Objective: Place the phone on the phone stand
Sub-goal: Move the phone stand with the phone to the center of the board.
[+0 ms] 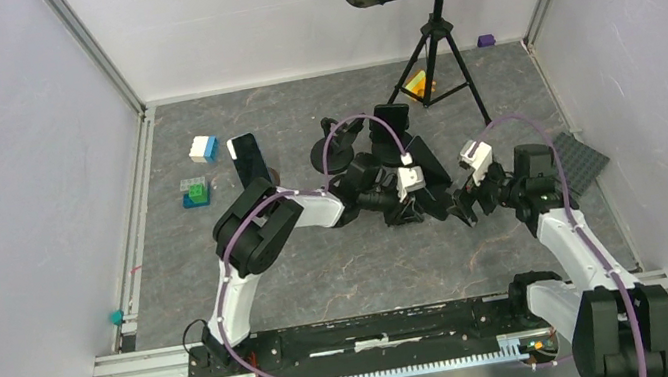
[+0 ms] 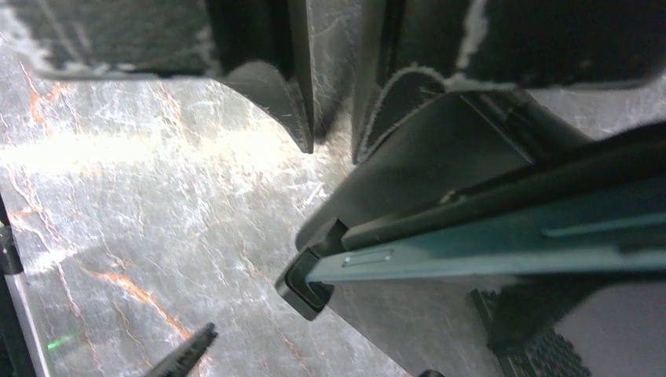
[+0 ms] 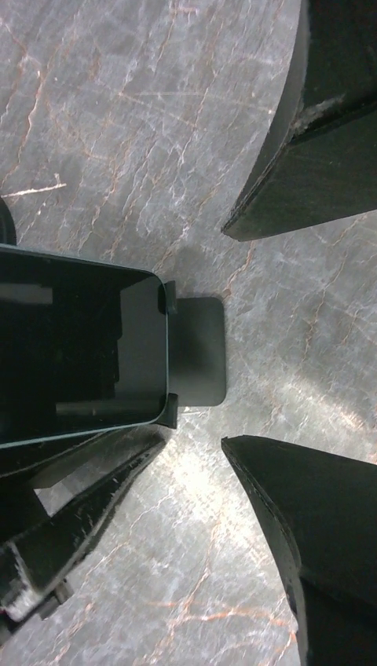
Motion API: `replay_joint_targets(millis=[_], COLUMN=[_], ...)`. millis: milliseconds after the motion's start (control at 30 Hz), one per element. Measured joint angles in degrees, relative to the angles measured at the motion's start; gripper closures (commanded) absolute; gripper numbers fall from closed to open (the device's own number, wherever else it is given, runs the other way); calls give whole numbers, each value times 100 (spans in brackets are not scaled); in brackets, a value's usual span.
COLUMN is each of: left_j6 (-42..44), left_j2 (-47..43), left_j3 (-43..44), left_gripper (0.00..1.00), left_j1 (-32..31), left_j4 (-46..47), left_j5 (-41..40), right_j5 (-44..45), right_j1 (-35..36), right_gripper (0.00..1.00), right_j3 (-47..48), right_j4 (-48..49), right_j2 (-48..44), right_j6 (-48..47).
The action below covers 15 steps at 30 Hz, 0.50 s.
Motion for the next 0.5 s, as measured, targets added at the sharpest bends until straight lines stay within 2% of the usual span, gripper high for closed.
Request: replay_joint_targets(millis=[267,500], left_j6=[33,35], left_j2=[-422,-772], left_j3=[-835,-1473], left_gripper=[45,34], left_j1=[-4,-4], left_j4=[601,1014], left_j5=[-205,-431], right_j5=[-313,-164], right_j1=[114,531], right_gripper=[2,2], right_j3=[-22,-22], right_j4=[420,673], right_j2=[212,354], right_j6=[564,772])
